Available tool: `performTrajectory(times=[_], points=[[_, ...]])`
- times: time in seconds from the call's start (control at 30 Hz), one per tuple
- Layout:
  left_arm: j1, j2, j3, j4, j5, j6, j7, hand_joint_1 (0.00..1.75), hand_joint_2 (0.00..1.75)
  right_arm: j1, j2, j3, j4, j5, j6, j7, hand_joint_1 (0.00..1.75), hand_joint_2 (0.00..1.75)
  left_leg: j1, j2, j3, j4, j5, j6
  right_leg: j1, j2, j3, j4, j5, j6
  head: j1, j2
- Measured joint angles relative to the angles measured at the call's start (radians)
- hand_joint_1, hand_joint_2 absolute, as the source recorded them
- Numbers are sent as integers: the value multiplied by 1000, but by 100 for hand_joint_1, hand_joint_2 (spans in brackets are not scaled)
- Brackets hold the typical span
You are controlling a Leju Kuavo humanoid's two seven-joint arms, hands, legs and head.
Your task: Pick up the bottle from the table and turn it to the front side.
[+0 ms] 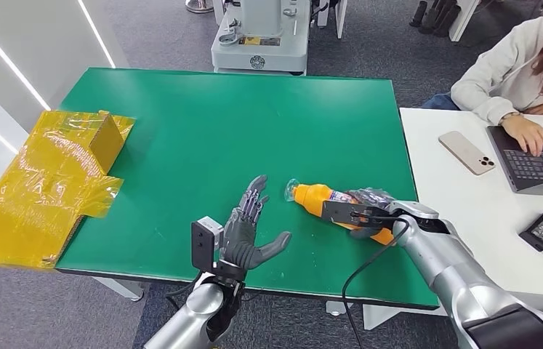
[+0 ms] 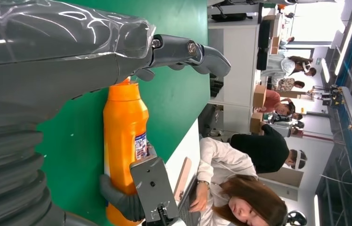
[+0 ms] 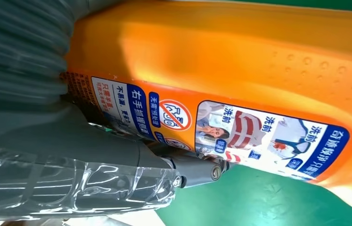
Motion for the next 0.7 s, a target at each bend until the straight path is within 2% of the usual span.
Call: performTrajectory(times=[0.1,0.23,0.37,0.43,0.53,0.6,0.7], points=[[0,0,0,0,0,-6,6,0,175,3,-2,1,-1,-8,-6,4,145,175,0,0,0,0,0,0,0,0,0,0,0,0,0,0],[0,0,0,0,0,-14,16,0,175,18,-10,4,-18,-19,-37,9,172,175,0,0,0,0,0,0,0,0,0,0,0,0,0,0],[1,1,0,-2,0,-22,22,0,175,52,-23,2,-62,-59,-94,-25,175,175,0,0,0,0,0,0,0,0,0,0,0,0,0,0],[5,4,0,-7,1,-24,22,0,175,82,-32,-12,-96,-123,-129,-79,175,175,0,0,0,0,0,0,0,0,0,0,0,0,0,0],[19,13,2,-16,6,-13,13,0,175,152,-38,-70,-159,-269,-172,-206,175,175,0,0,0,0,-1,0,0,0,0,0,0,0,0,0],[35,19,7,-22,10,2,0,0,175,215,-33,-124,-206,-356,-198,-285,175,175,0,-1,0,0,-1,0,0,-1,0,0,-1,0,0,0],[62,28,20,-39,7,21,-15,0,175,306,-13,-196,-272,-434,-242,-357,175,175,0,-1,-1,-1,-1,0,1,-1,0,0,-2,1,0,0]])
